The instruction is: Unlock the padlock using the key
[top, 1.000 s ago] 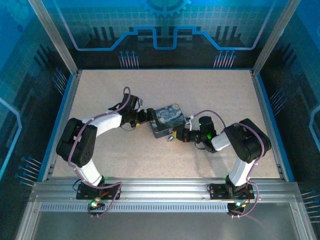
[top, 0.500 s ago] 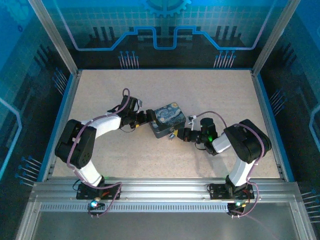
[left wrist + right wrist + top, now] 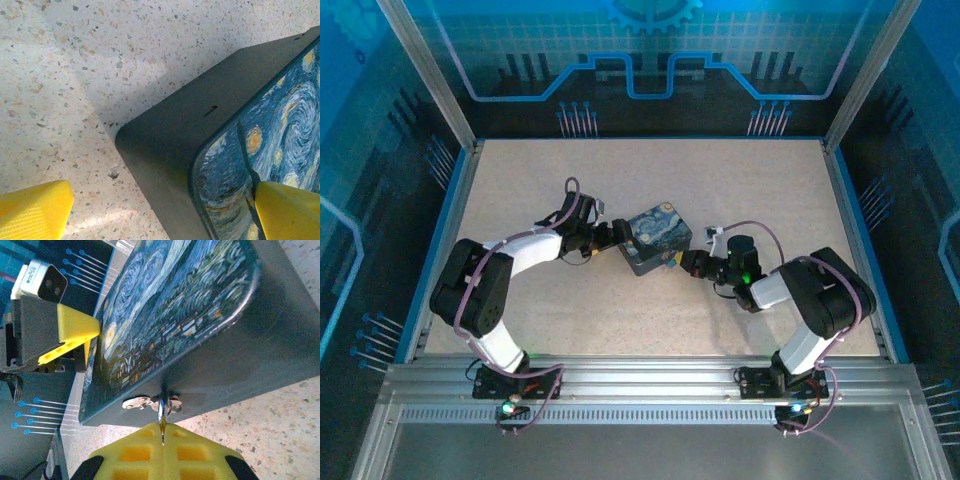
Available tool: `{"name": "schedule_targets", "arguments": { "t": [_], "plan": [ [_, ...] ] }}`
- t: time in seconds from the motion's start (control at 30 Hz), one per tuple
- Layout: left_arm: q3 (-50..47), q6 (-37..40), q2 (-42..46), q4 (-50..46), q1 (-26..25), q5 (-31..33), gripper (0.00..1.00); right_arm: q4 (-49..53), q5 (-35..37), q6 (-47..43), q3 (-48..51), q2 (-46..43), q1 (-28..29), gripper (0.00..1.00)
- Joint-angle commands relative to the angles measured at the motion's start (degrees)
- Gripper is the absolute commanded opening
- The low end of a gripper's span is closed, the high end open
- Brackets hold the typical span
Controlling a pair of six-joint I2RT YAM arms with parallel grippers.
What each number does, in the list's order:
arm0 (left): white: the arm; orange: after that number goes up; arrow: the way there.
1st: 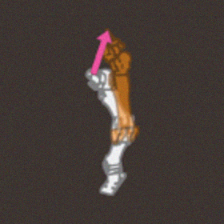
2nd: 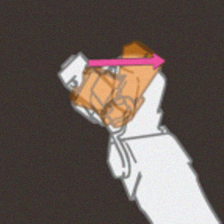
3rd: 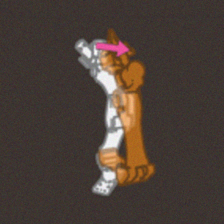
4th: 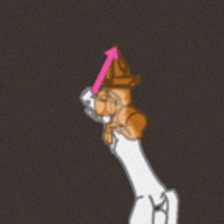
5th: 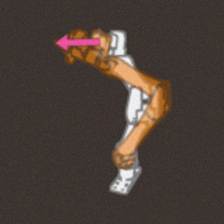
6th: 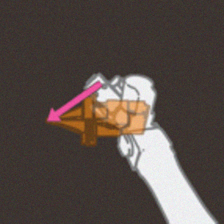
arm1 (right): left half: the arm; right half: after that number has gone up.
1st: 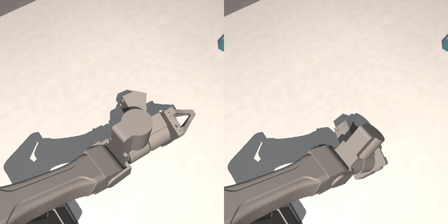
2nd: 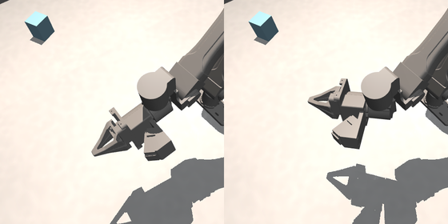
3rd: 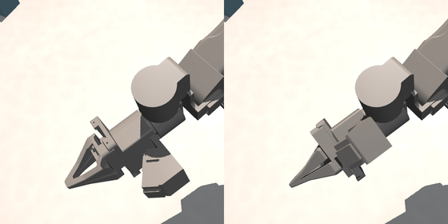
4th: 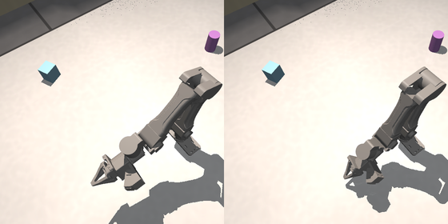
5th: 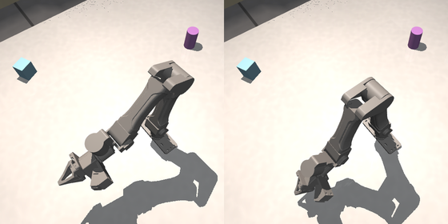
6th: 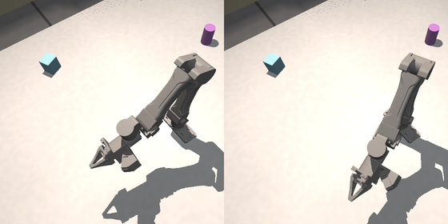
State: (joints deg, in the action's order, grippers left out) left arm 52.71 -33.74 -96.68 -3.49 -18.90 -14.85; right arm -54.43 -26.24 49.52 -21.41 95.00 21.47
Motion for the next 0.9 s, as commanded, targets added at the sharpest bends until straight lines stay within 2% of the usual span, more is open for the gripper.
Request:
{"name": "schedule_targets", "arguments": {
  "t": [0.0, 0.1, 0.27, 0.43, 0.53, 0.7, 0.87],
  "plan": [
    [-1.8, 0.0, 0.2, -3.3, 0.3, 0.3, 0.94, 0.8, 1.4, -1.0, 0.6, -2.4, -1.2, 0.00],
    [-1.2, 0.2, 0.6, -3.8, 0.3, 0.2, 0.95, 5.1, 1.1, -3.3, 0.9, -5.6, -1.5, 0.00],
    [0.7, 0.7, 2.9, -4.9, 0.4, 0.5, 0.96, 20.5, 0.9, -9.6, 0.0, -15.6, -1.6, 0.00],
    [1.7, 1.5, 7.6, -5.3, 0.3, 1.8, 0.97, 45.5, 2.0, -16.8, -4.0, -29.1, -1.4, 0.01],
    [0.8, 2.1, 11.9, -5.1, 0.3, 4.8, 0.98, 63.4, 4.9, -17.4, -8.7, -35.6, -1.6, 0.02],
    [-3.4, 3.6, 20.7, -3.9, 0.4, 11.0, 0.99, 82.9, 2.8, -17.6, -15.5, -37.9, -1.1, 0.03],
    [-10.6, 5.4, 30.3, -0.1, 0.4, 19.4, 0.99, 89.8, -0.7, -15.4, -16.7, -35.9, 0.1, 0.03]
  ]
}}
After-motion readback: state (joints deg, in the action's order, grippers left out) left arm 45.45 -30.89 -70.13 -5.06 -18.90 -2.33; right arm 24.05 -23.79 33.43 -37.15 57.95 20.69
